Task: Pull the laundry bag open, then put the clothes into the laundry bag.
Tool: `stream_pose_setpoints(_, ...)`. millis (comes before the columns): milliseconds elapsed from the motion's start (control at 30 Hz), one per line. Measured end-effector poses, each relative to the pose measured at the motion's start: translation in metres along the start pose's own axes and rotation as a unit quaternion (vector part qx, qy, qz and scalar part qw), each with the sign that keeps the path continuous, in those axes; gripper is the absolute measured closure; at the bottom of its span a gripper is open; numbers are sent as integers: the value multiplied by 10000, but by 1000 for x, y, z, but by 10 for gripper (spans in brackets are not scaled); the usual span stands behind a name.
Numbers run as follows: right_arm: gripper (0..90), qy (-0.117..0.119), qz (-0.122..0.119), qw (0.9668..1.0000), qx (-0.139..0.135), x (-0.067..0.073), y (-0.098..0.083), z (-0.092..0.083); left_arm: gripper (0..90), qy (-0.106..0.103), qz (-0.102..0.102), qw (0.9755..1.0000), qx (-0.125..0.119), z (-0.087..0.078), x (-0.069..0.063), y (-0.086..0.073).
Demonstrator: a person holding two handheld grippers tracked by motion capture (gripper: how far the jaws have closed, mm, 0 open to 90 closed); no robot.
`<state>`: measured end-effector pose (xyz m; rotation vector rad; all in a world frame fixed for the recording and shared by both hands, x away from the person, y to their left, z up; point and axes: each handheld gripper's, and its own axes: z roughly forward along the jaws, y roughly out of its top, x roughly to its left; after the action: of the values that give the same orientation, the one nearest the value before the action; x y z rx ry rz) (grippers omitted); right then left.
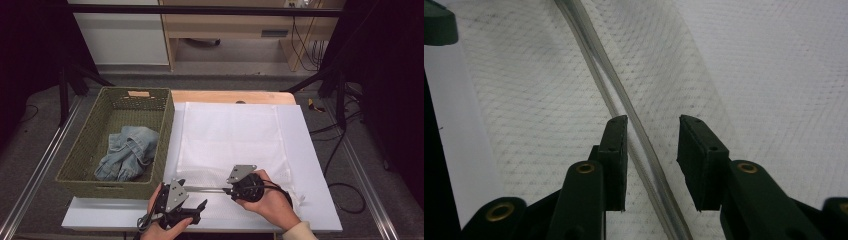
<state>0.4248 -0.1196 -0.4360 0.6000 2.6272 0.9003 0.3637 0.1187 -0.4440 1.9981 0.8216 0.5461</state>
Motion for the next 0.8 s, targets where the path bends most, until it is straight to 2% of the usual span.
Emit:
stream_pose_setpoints(133, 683, -46, -57, 10000, 45, 0, 0, 6, 99, -22, 67, 9999, 86, 2, -2, -2)
stream_pose_setpoints(267, 688, -88, -44, 9999, 113, -3, -1, 11, 102, -9, 19, 10000, 94, 1, -3, -4)
stream_pose_setpoints(367, 655, -109, 6, 9999, 78, -8, -1, 13, 104, 25, 36, 9999, 91, -2, -4, -5)
stream_pose_setpoints(400, 640, -100, 90, 9999, 101, -9, -1, 15, 104, 29, 34, 9999, 96, -2, -4, -6)
stream_pose_setpoints(533, 585, -43, 65, 9996, 267, -12, -1, 24, 105, 40, 46, 9999, 124, -4, -3, -7)
stream_pose_setpoints(800, 560, 23, 229, 9992, 330, -18, -2, 31, 107, 25, 59, 9998, 167, -3, -2, -7)
